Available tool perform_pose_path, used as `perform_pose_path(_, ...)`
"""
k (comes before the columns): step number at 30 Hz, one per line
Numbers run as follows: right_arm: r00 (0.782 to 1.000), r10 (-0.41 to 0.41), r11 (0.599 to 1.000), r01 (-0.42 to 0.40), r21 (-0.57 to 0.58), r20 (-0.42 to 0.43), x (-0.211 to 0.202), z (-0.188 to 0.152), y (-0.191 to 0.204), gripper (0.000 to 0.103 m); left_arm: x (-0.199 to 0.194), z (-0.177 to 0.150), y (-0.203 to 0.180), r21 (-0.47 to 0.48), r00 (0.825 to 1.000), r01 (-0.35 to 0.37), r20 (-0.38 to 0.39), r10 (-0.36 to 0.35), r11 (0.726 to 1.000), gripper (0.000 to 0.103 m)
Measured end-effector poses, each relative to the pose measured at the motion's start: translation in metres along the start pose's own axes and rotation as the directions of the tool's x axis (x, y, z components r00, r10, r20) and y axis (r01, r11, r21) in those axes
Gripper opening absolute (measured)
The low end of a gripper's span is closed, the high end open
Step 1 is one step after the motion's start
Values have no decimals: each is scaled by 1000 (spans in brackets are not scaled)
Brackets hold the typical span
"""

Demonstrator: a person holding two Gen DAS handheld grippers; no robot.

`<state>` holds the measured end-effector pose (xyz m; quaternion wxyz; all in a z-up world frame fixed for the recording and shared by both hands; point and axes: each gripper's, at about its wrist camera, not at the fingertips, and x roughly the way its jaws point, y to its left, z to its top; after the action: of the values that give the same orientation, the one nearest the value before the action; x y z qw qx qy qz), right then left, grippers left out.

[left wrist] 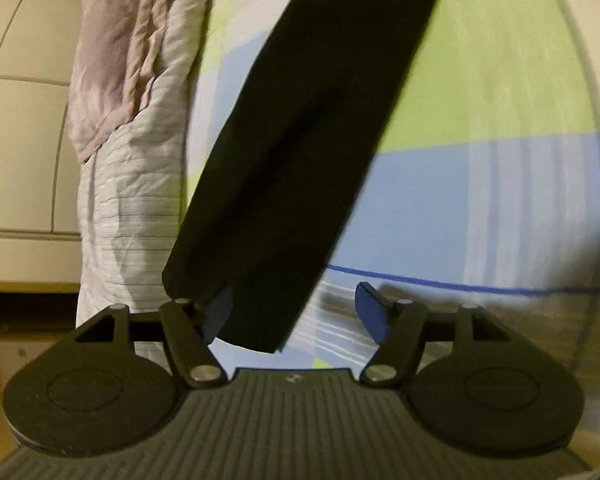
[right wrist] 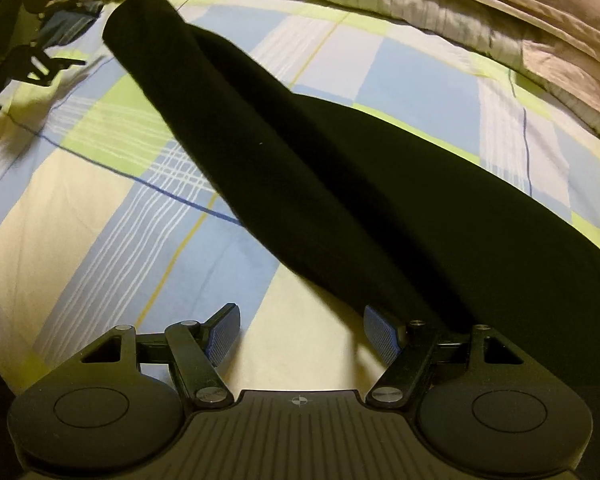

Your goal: Fold clothes

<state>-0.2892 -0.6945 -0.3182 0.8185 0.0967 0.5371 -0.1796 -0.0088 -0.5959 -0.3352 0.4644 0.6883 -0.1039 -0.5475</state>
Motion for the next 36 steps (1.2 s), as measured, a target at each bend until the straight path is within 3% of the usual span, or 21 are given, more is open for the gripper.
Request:
perform_pose_path(3, 1000, 2, 1000, -2, -11, -6, 2, 0, 0, 72, 16, -9, 10, -48, 998, -14, -57, 11, 999, 67)
perform_pose_path(5, 1000, -1, 1000, 1, -4, -9, 2, -1, -3, 72, 25, -24, 29, -173, 996, 9, -82, -24, 985, 70)
perform_pose_path(7, 1000, -5, 1000, 5, 7, -11, 2, -2, -5, 72, 31, -40, 51, -329, 993, 64, -72, -93, 942, 71)
perform_pose_path(9, 1000, -7, 1000, 7, 19, -16, 2, -4, -7, 72, 34, -56, 73, -468, 986, 131, -32, -165, 874, 71)
perform_pose_path(13, 1000, -9, 999, 10, 42, -28, 4, -8, -9, 72, 48, -66, 91, -551, 968, 224, 30, -249, 804, 70)
perform_pose_path(15, 999, -10, 998, 12, 56, -37, 6, -11, -9, 72, 52, -67, 95, -591, 957, 259, 53, -284, 764, 64)
perform_pose_path(17, 999, -11, 998, 14, 63, -44, 7, -13, -10, 72, 65, -59, 98, -632, 945, 283, 55, -323, 721, 30)
perform_pose_path(20, 999, -14, 998, 17, 57, -52, 7, -16, -9, 72, 56, -64, 101, -672, 943, 269, 38, -331, 690, 2)
perform_pose_path(23, 998, -18, 999, 20, 50, -53, 3, -16, -8, 72, 34, -72, 103, -692, 931, 290, 44, -363, 661, 2)
perform_pose_path(27, 999, -22, 999, 23, 41, -46, -7, -15, -5, 72, -16, -85, 105, -688, 921, 310, 47, -386, 656, 1)
perform_pose_path(30, 999, -26, 999, 27, 27, -36, -16, -17, -1, 72, -51, -98, 106, -688, 897, 339, 31, -441, 642, 1)
perform_pose_path(33, 999, -34, 999, 35, 2, -27, -25, -21, 4, 72, -76, -115, 98, -684, 845, 396, 10, -535, 612, 2)
perform_pose_path(36, 999, -45, 999, 45, -15, -29, -25, -29, 8, 72, -85, -123, 75, -668, 798, 432, -31, -602, 607, 2)
